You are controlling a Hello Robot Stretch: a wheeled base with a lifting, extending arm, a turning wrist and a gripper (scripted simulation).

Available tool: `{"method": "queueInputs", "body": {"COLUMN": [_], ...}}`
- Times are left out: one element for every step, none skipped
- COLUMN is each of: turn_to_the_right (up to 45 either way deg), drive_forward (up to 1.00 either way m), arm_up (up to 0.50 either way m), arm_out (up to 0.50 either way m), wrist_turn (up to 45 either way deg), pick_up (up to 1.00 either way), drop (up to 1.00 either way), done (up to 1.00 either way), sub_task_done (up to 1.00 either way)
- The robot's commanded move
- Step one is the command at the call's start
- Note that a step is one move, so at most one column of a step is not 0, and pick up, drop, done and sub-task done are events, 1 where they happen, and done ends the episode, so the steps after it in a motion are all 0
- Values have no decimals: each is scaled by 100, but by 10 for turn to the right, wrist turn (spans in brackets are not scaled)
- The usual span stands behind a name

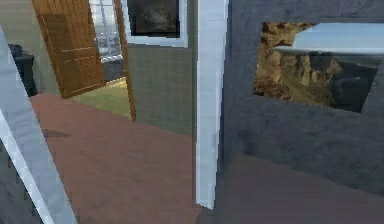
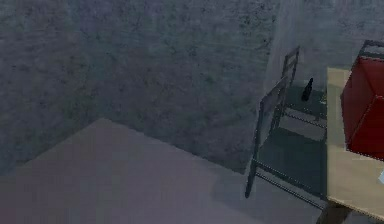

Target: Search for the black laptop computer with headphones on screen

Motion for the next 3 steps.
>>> {"method": "queueInputs", "body": {"turn_to_the_right": [0, -360, 0], "drive_forward": [65, 0, 100], "arm_up": [0, 0, 0], "arm_out": [0, 0, 0], "wrist_turn": [0, 0, 0], "pick_up": [0, 0, 0], "drop": [0, 0, 0], "done": [0, 0, 0], "sub_task_done": [0, 0, 0]}}
